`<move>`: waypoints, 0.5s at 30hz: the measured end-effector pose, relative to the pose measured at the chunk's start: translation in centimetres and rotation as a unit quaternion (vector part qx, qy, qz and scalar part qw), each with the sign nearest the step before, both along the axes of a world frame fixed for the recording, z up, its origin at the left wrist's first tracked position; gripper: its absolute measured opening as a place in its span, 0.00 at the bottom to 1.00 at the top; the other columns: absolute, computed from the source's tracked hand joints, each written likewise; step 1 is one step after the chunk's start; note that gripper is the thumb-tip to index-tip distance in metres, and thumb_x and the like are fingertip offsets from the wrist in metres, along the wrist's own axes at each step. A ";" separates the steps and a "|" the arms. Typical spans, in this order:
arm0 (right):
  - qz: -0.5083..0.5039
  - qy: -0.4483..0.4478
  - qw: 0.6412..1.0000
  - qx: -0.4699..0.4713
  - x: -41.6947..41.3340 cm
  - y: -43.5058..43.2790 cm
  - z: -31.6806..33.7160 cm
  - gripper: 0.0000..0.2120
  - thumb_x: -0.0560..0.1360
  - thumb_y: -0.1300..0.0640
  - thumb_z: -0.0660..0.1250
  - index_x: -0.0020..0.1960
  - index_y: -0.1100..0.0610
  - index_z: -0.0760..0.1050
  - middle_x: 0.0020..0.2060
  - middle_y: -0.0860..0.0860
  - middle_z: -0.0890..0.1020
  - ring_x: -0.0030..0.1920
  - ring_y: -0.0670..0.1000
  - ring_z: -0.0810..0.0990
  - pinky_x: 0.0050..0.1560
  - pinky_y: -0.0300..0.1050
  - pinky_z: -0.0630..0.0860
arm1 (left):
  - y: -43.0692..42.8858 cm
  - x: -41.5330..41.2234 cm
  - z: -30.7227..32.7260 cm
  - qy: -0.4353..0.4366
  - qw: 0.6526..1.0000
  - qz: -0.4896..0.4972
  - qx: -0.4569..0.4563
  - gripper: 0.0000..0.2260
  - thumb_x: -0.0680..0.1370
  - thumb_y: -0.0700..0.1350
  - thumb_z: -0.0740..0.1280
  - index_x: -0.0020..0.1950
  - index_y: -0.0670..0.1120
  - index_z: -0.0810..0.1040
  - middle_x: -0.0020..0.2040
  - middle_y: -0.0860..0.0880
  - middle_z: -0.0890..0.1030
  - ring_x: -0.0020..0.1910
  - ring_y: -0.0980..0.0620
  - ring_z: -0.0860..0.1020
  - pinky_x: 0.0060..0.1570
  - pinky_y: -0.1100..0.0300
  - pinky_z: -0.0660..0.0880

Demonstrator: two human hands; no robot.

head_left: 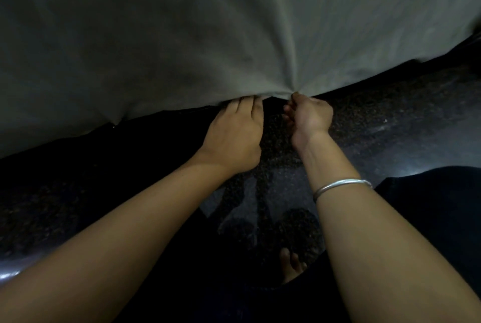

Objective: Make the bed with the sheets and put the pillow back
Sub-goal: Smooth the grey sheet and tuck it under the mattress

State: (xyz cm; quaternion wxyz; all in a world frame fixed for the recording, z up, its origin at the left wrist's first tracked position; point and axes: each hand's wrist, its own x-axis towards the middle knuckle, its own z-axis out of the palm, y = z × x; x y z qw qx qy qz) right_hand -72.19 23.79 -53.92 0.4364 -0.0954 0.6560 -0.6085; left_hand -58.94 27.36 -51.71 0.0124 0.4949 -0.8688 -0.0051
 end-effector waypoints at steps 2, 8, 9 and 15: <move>-0.021 0.278 0.960 -0.008 -0.2 0.5 -0.1 0.12 0.71 0.64 0.69 0.40 0.54 0.66 0.39 0.54 0.76 0.37 0.53 0.76 0.43 0.46 0.75 | -0.3 0.0 0.1 -0.019 1.000 0.002 0.024 0.41 0.70 0.49 0.69 0.75 0.35 0.52 0.72 0.37 0.60 0.71 0.39 0.60 0.72 0.52 0.56; 0.278 0.705 0.646 -0.091 0.8 2.1 -1.4 0.22 0.70 0.51 0.61 0.57 0.64 0.75 0.52 0.63 0.77 0.54 0.63 0.76 0.57 0.53 0.73 | -3.1 0.0 0.6 -0.015 0.998 0.020 0.058 0.43 0.69 0.53 0.69 0.76 0.40 0.51 0.73 0.41 0.60 0.71 0.43 0.62 0.70 0.53 0.58; 0.295 0.716 0.629 -0.071 0.8 1.9 -1.3 0.25 0.69 0.50 0.62 0.61 0.64 0.74 0.56 0.63 0.76 0.57 0.63 0.75 0.61 0.56 0.71 | -3.3 -0.2 0.7 -0.015 0.997 0.024 0.067 0.42 0.69 0.52 0.68 0.76 0.40 0.51 0.74 0.42 0.60 0.71 0.43 0.62 0.70 0.54 0.58; 0.406 0.742 0.532 0.035 -0.3 0.6 1.2 0.32 0.70 0.44 0.65 0.70 0.54 0.63 0.68 0.51 0.68 0.72 0.50 0.61 0.72 0.60 0.49 | -3.1 -2.8 4.3 -0.096 0.985 0.077 0.119 0.25 0.75 0.47 0.67 0.70 0.43 0.66 0.66 0.43 0.71 0.63 0.45 0.73 0.52 0.54 0.72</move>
